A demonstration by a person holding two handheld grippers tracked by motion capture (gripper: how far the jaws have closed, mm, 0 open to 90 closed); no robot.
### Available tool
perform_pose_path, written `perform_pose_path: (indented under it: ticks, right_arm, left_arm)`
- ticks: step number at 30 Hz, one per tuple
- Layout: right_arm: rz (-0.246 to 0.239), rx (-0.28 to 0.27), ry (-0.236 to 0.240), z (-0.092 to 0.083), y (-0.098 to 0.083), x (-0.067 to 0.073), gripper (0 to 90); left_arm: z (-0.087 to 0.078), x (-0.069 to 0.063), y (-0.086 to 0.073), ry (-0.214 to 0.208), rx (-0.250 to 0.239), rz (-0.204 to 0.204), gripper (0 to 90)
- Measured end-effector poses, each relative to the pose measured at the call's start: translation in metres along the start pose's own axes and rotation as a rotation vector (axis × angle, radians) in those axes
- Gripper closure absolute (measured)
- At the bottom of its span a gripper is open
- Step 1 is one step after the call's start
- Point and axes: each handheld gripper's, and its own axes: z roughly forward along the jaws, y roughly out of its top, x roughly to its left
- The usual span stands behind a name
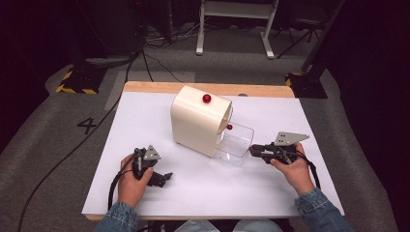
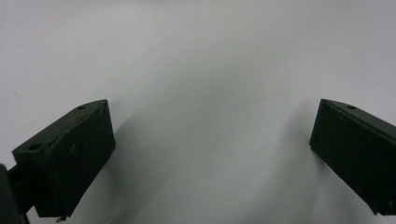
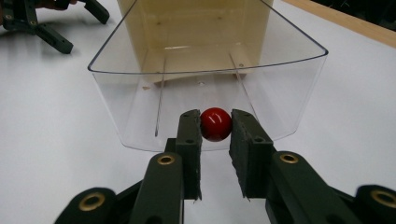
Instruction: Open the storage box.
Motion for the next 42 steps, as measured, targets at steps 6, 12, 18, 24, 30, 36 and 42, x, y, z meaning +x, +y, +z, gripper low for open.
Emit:
perform_pose_path:
  ticks: [6, 12, 18, 24, 30, 36, 42]
  right_arm:
    - [0.007, 0.022, -0.002, 0.002, -0.006, 0.0, 73.8]
    - [0.03, 0.064, -0.002, 0.008, -0.017, -0.002, 73.7]
    - [0.032, 0.09, -0.006, 0.011, -0.022, -0.001, 72.2]
    - [0.038, 0.088, -0.012, 0.012, -0.028, 0.0, 59.0]
    - [0.029, 0.065, -0.044, -0.005, -0.027, 0.007, 57.7]
    - [0.045, -0.023, -0.058, -0.031, -0.008, 0.014, 57.6]
    - [0.028, -0.1, -0.035, -0.038, 0.022, 0.017, 55.7]
  left_arm:
    - [0.0, 0.0, 0.0, -0.002, -0.001, -0.005, 0.0]
    - [0.0, 0.0, 0.0, -0.001, -0.002, -0.005, 0.0]
    - [0.0, 0.0, 0.0, -0.002, -0.001, -0.005, 0.0]
    - [0.0, 0.0, 0.0, -0.005, 0.001, -0.006, 0.0]
    - [0.0, 0.0, 0.001, -0.004, 0.002, -0.003, 0.0]
    - [0.0, 0.0, 0.001, -0.004, 0.002, -0.003, 0.0]
    - [0.0, 0.0, 0.001, -0.004, 0.002, -0.003, 0.0]
